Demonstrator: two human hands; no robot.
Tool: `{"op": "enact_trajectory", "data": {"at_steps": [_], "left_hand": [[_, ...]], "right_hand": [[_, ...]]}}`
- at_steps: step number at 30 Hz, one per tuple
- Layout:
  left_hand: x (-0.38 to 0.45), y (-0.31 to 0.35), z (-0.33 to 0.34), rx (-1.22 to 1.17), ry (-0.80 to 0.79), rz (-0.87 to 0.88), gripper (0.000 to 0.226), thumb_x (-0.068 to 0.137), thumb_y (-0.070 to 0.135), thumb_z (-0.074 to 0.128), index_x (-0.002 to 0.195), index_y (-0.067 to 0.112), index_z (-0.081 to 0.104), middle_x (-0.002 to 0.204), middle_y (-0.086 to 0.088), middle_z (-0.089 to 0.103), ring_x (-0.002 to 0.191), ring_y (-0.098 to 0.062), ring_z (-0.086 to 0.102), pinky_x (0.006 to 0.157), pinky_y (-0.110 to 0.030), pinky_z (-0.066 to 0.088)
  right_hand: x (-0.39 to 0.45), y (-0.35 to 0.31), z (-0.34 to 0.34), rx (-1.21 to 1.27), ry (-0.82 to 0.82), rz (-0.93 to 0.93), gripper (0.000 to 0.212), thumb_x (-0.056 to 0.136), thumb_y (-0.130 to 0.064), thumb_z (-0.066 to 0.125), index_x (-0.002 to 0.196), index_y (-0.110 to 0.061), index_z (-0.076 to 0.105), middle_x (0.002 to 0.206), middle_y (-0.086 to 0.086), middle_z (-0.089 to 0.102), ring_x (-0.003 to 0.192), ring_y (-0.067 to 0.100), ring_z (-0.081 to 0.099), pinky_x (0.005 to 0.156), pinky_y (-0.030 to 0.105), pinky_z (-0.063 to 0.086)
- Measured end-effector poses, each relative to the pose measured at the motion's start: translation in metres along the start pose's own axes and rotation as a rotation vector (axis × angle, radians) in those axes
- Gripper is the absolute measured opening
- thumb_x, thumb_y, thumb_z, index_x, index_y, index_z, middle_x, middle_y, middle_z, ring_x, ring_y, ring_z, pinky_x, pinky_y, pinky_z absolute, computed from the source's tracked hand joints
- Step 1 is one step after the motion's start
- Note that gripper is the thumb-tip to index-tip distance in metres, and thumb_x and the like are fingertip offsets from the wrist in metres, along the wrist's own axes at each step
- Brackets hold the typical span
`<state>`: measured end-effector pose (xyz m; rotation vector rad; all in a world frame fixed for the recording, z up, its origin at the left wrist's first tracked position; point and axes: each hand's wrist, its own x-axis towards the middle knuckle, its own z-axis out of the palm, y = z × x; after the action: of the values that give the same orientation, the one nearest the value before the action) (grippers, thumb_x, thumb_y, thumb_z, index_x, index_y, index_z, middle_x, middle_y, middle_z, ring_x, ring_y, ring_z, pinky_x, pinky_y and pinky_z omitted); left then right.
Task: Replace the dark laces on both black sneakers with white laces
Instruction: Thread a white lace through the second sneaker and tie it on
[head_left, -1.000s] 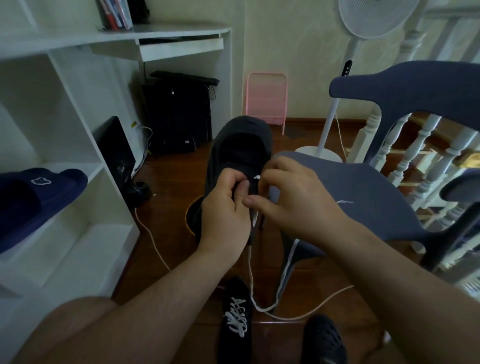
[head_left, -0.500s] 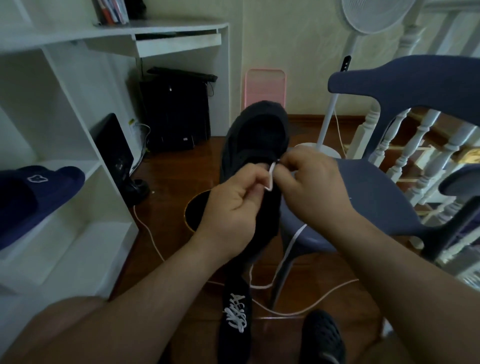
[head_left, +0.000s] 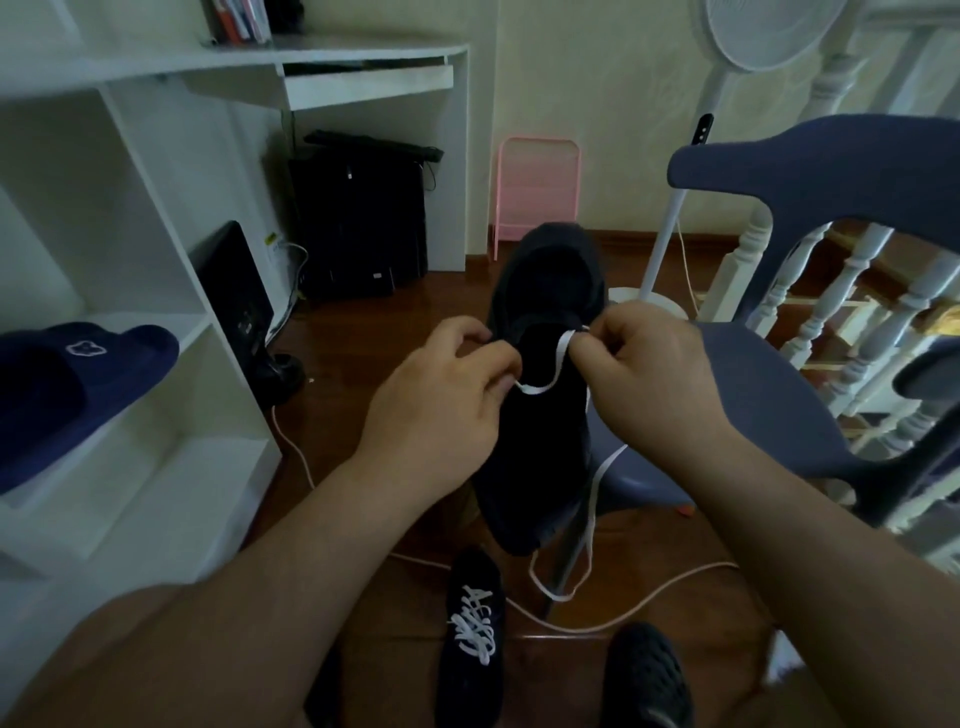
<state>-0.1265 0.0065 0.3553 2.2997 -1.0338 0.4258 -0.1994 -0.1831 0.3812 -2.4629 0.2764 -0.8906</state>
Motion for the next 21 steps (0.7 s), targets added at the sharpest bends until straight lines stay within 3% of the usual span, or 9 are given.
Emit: {"op": "enact_trajectory", "data": {"at_steps": [3,7,10,12,14,16,19,21], "left_hand": [[0.001,0.000,0.002,0.064,-0.024,0.024,0.019,0.106,0.036,0.052,0.122,0.036,0.063,0.133,0.007,0.048,0.094,-0.018,0.059,0.065,-0.033,0.051],[-0.003,0.008,0.010,-0.021,-0.165,-0.024,0.014,0.104,0.043,0.056,0.116,0.041,0.063,0.155,0.009,0.022,0.110,-0.020,0.056,0.077,-0.030,0.043],[-0.008,0.013,0.017,0.096,-0.094,-0.019,0.017,0.104,0.043,0.055,0.119,0.040,0.061,0.159,0.004,0.021,0.095,-0.019,0.058,0.066,-0.031,0.044],[-0.004,0.008,0.017,0.159,-0.007,-0.063,0.021,0.104,0.044,0.052,0.124,0.041,0.059,0.151,0.001,0.034,0.078,-0.018,0.056,0.059,-0.031,0.046],[0.002,-0.002,0.017,0.181,0.053,-0.062,0.021,0.104,0.042,0.052,0.122,0.040,0.062,0.123,0.001,0.051,0.070,-0.021,0.056,0.054,-0.031,0.045],[0.008,-0.009,0.016,0.167,0.107,-0.020,0.018,0.103,0.038,0.058,0.116,0.036,0.070,0.096,0.003,0.055,0.069,-0.026,0.058,0.052,-0.032,0.044],[0.011,-0.012,0.017,0.137,0.129,0.001,0.015,0.101,0.036,0.064,0.112,0.034,0.074,0.088,0.005,0.058,0.073,-0.024,0.061,0.055,-0.034,0.047],[0.010,-0.013,0.019,0.135,0.110,-0.024,0.016,0.102,0.038,0.063,0.112,0.036,0.074,0.088,0.006,0.057,0.074,-0.023,0.061,0.058,-0.033,0.046]], "right_hand": [[-0.007,-0.004,0.006,-0.046,-0.091,0.008,0.039,0.092,-0.037,0.057,0.060,-0.016,0.050,0.060,0.000,0.049,0.053,0.014,0.045,0.050,0.034,0.036],[-0.007,-0.006,0.009,-0.094,-0.090,0.088,0.038,0.094,-0.035,0.062,0.062,-0.017,0.054,0.061,-0.001,0.053,0.055,0.016,0.048,0.051,0.033,0.038],[-0.005,-0.007,0.005,-0.053,-0.093,0.129,0.035,0.094,-0.031,0.061,0.063,-0.015,0.055,0.058,0.000,0.052,0.052,0.015,0.046,0.050,0.032,0.037],[-0.006,-0.008,0.003,-0.038,-0.097,0.136,0.033,0.093,-0.029,0.060,0.064,-0.015,0.056,0.058,0.001,0.053,0.051,0.015,0.046,0.050,0.031,0.036],[-0.006,-0.009,0.002,-0.032,-0.101,0.138,0.032,0.093,-0.027,0.060,0.064,-0.015,0.056,0.057,0.000,0.051,0.050,0.014,0.043,0.049,0.029,0.033],[-0.005,-0.009,0.001,-0.020,-0.125,0.150,0.032,0.092,-0.028,0.062,0.064,-0.015,0.056,0.056,0.000,0.050,0.048,0.012,0.041,0.049,0.028,0.031],[-0.002,-0.005,-0.001,-0.056,-0.245,0.173,0.030,0.091,-0.034,0.065,0.068,-0.018,0.055,0.065,-0.001,0.054,0.055,0.012,0.046,0.054,0.030,0.037],[-0.001,-0.003,-0.002,-0.169,-0.306,0.145,0.022,0.087,-0.042,0.068,0.086,-0.023,0.057,0.091,-0.003,0.054,0.078,0.013,0.052,0.066,0.033,0.045]]}}
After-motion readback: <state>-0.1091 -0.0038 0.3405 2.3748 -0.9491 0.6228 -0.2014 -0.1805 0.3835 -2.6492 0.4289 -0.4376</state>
